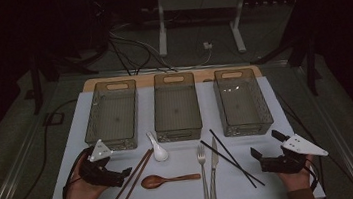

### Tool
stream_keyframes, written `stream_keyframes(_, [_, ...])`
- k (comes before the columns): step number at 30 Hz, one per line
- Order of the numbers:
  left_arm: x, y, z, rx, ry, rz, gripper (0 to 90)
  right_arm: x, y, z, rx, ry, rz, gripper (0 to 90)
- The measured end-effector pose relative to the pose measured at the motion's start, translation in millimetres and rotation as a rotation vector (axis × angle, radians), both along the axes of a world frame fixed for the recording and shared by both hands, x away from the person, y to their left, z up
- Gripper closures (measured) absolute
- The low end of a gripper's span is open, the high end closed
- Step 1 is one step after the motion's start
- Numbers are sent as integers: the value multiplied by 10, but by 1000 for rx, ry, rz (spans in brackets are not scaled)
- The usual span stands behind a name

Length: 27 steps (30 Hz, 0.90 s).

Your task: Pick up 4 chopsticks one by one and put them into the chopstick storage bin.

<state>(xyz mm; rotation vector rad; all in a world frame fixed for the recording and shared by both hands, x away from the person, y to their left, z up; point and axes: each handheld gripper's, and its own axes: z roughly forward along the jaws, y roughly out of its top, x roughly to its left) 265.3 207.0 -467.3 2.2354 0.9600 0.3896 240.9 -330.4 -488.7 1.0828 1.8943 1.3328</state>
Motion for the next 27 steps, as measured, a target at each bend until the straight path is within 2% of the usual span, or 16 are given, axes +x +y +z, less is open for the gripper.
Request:
stream_keyframes(11, [-2,-35,-96,29,66,-22,70,5,3,-3,1,2,3,0])
stream_keyframes(16, [-49,-78,-166,79,81,-30,95,2,8,-2,-2,1,2,0])
stream_keyframes(18, [-75,-89,-191,98,79,-20,175,1,3,0,0,-1,1,0])
stream_keyframes(19, [-82,-91,-207,104,84,-19,175,1,3,0,0,-1,1,0])
stream_keyframes(20, [-87,-88,-220,112,90,-18,239,1,-2,0,1,-2,0,0])
stream_keyframes(21, [-93,-82,-229,114,94,-14,239,1,-2,0,1,-2,0,0])
stream_keyframes(22, [-100,-75,-237,108,103,-23,337,2,-3,0,2,-2,0,0])
stream_keyframes(23, [-108,-71,-244,107,110,-33,385,2,-3,-1,1,-2,-1,0])
stream_keyframes(24, [-119,-72,-252,102,115,-41,473,3,-2,0,0,-2,-1,0])
stream_keyframes(25, [-130,-74,-258,102,122,-54,518,3,-1,0,0,-2,-1,0])
stream_keyframes(26, [-142,-83,-265,105,124,-61,518,3,-1,0,0,-2,-1,0])
stream_keyframes(27, [-152,-92,-271,112,123,-62,572,5,-1,-1,-1,-1,-1,0])
